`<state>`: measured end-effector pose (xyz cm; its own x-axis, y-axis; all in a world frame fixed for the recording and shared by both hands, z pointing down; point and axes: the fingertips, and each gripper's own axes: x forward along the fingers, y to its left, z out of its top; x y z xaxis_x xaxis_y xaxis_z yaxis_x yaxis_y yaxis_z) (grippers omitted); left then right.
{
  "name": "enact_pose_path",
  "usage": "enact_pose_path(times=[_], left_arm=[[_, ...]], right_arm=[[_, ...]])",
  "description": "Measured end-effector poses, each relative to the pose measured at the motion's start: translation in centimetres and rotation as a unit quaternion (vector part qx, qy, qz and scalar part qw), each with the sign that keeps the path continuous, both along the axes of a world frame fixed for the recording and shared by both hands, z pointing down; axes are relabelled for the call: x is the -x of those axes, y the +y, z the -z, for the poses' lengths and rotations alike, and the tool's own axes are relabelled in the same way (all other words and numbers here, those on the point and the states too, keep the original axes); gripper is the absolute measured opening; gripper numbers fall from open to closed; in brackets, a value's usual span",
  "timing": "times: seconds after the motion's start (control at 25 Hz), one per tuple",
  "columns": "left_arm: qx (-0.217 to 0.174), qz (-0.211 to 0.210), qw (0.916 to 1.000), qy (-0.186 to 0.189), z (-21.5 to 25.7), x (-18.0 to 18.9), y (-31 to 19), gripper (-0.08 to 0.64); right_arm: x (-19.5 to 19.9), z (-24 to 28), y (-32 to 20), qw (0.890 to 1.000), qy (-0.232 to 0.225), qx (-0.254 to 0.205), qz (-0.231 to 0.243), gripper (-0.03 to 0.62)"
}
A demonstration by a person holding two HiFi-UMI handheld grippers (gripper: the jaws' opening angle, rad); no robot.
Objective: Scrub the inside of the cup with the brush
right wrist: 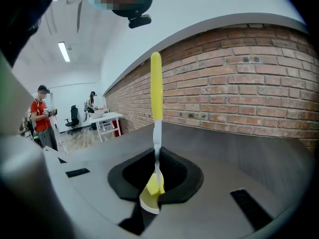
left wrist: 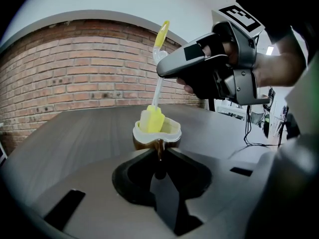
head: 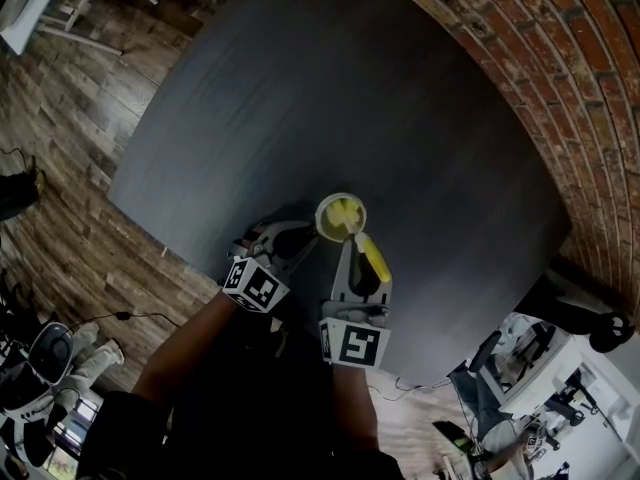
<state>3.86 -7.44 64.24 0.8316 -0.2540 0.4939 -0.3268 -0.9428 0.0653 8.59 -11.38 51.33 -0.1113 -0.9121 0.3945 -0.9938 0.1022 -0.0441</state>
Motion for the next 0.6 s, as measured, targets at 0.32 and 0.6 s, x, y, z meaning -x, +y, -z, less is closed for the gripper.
enact_pose_path(times=[0.32, 0.6], left_arm=[[0.000, 0.000, 1.0000, 0.000, 0.0, -0.1, 0.0, 0.081], [0.001, 0.002, 1.0000, -0.002, -0.1, -0.2, 0.0, 0.081]], right_arm=[[0.8, 0.1, 0.3, 1.000, -0.018, 0.008, 0.024, 0.048], [1.6, 0.7, 1.0, 0.997, -0.026, 0.035, 0.060, 0.048]])
